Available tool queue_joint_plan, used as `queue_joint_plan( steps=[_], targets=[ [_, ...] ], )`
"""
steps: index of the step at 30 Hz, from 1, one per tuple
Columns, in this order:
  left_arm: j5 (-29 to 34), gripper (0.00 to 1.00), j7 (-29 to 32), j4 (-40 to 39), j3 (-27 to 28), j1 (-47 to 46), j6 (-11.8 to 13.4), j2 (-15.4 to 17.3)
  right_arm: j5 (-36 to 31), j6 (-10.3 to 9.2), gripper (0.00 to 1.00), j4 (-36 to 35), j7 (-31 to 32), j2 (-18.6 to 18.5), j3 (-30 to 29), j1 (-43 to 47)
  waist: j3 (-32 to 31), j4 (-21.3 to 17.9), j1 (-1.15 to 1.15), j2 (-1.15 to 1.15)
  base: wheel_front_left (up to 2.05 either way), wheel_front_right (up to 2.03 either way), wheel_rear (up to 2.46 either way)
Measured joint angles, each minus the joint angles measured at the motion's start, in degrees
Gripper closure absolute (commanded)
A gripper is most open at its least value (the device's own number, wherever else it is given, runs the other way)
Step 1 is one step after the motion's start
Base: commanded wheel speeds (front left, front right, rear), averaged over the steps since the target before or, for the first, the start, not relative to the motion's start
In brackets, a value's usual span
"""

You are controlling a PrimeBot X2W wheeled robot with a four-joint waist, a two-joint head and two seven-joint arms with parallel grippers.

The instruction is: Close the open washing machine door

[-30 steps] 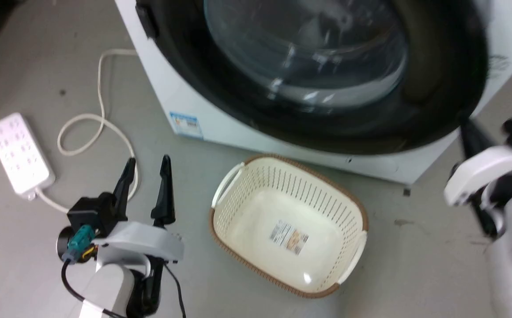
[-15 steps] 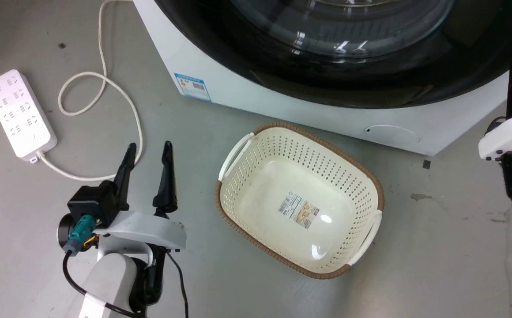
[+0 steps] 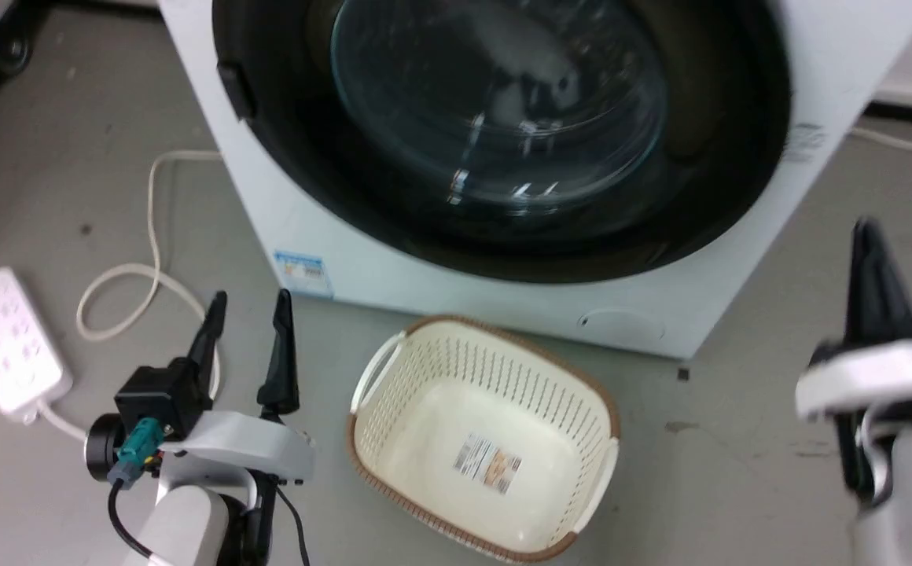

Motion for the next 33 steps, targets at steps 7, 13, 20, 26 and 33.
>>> queue_joint_plan(
  steps=[7, 13, 20, 26, 33],
  targets=[
    [0.32, 0.00, 0.11, 0.73, -1.53, 1.77, -0.64, 0.60, 3.45, 0.00, 1.00, -6.54, 3.53, 0.15, 3.42, 12.59, -5.93, -3.19, -0.01, 0.00, 0.00, 0.00, 0.00],
    [0.62, 0.00, 1.57, 0.69, -2.97, 2.38, -0.71, 0.90, 4.08, 0.00, 0.61, -10.04, 7.99, 0.18, 5.33, 19.57, -8.72, -4.42, 0.00, 0.00, 0.00, 0.00, 0.00],
    [0.49, 0.00, 4.89, 0.93, -4.07, 3.06, -0.70, 1.09, 5.56, 0.00, 0.00, -13.21, 10.80, 0.23, 6.79, 22.48, -9.54, -4.42, 0.01, 0.00, 0.00, 0.00, 0.00],
    [-0.07, 0.00, 5.87, 1.16, -4.25, 3.06, -0.55, 0.94, 6.04, 0.00, 0.00, -14.55, 12.01, 0.25, 7.64, 22.98, -9.58, -4.19, 0.01, 0.00, 0.00, 0.00, 0.00],
    [-0.09, 0.00, 6.50, 1.57, -4.34, 3.04, -0.04, 0.82, 6.51, 0.00, 0.00, -14.92, 12.48, 0.24, 8.17, 22.98, -9.02, -3.93, 0.01, 0.00, 0.00, 0.00, 0.00]
  ],
)
